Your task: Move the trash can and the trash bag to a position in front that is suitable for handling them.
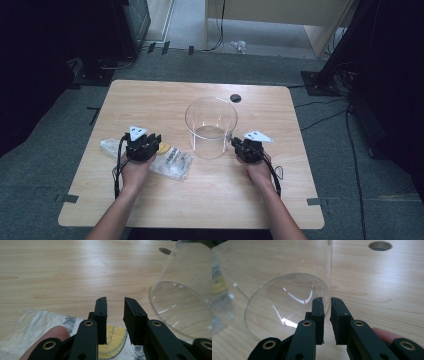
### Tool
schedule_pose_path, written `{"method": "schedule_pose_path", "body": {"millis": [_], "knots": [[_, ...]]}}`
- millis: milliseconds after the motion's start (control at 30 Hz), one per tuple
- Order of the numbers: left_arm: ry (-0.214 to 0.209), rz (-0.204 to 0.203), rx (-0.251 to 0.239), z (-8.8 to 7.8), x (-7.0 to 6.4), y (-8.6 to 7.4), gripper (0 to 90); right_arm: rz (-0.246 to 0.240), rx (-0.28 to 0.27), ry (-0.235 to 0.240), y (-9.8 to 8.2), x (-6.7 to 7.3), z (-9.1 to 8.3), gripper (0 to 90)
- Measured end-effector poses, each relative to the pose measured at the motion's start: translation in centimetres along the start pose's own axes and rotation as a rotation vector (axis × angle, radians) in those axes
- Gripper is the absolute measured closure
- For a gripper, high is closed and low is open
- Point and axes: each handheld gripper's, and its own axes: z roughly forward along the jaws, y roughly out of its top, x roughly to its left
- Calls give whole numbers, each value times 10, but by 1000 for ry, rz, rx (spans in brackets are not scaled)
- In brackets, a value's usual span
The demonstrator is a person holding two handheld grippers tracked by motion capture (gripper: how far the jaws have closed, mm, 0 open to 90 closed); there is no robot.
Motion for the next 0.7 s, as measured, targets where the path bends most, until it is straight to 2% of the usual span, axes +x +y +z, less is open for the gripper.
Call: {"method": "schedule_pose_path", "body": {"millis": [67,100,133,200,300,333,433,467,500,533,600,633,667,700], "knots": [[-9,3,1,3,-2,2,750,-9,-10,-14,2,2,1,808],[-13,1,4,4,-3,3,754,25,-26,-27,5,0,3,810],[-15,1,2,5,-4,4,754,25,-26,-27,5,0,3,810],[-36,-4,-4,8,-8,8,755,67,-39,-54,13,-6,4,813],[-45,5,-10,10,-11,11,756,68,-49,-39,18,-6,4,814],[-48,7,-16,12,-12,13,758,53,-50,-26,20,-4,5,831],[-50,1,-17,16,-10,18,765,12,-32,-28,19,4,6,833],[-49,-2,-16,17,-9,19,781,-47,-24,-15,17,12,6,830],[-44,-7,-15,18,-8,20,794,-76,-20,-8,16,16,6,828],[-44,-15,-12,20,-7,21,794,-76,-20,-8,16,16,6,828],[-45,-22,-11,22,-6,24,813,-142,-19,20,14,24,6,795],[-42,-22,-10,23,-6,25,822,-160,-26,19,14,26,6,791],[-43,-20,-5,26,-6,27,831,-131,-44,-14,18,24,8,794],[-43,-20,-5,26,-6,27,837,-131,-44,-14,18,24,8,794]]}}
